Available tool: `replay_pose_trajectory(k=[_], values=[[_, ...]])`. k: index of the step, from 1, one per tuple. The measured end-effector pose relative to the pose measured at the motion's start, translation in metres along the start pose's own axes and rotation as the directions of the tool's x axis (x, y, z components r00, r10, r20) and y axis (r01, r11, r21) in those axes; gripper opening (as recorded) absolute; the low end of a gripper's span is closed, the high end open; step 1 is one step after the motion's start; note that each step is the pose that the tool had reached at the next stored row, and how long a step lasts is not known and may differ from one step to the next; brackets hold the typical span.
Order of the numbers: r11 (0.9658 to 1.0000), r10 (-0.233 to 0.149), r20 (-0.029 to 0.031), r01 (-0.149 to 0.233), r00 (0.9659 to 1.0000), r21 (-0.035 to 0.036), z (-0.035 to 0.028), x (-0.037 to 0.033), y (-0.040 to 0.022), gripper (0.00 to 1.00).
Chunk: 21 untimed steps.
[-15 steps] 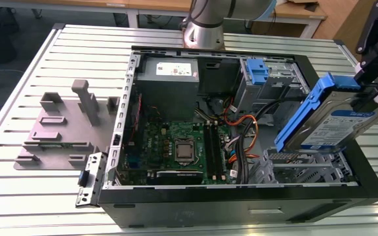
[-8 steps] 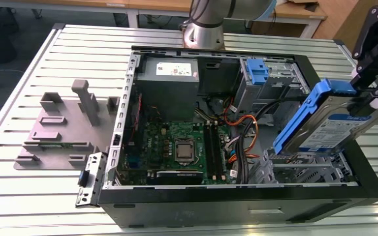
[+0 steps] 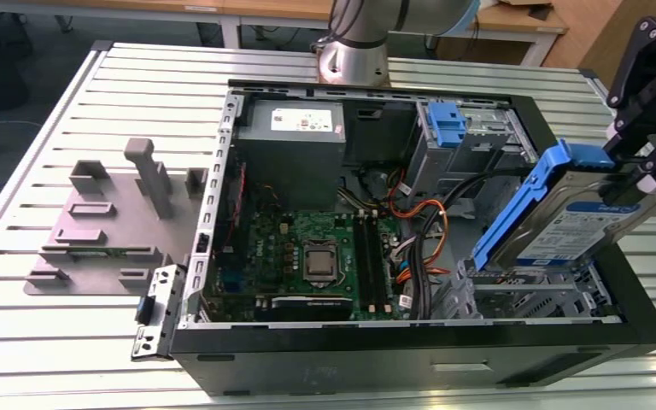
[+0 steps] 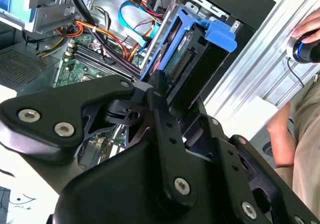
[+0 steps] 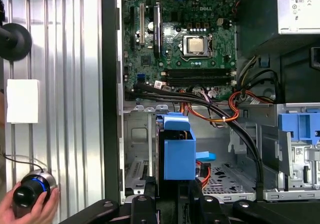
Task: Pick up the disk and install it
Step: 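Pick up the disk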
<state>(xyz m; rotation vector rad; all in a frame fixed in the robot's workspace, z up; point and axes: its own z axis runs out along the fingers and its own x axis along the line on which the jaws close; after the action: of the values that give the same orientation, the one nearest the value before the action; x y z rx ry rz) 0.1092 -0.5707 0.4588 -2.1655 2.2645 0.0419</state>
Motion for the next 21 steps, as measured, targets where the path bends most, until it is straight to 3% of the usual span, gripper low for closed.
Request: replay_pose_trajectory(k=[21], values=[[1.0, 0.0, 0.0, 0.0, 1.0, 0.0, 0.0066, 0.0014, -0.0002, 0.35]])
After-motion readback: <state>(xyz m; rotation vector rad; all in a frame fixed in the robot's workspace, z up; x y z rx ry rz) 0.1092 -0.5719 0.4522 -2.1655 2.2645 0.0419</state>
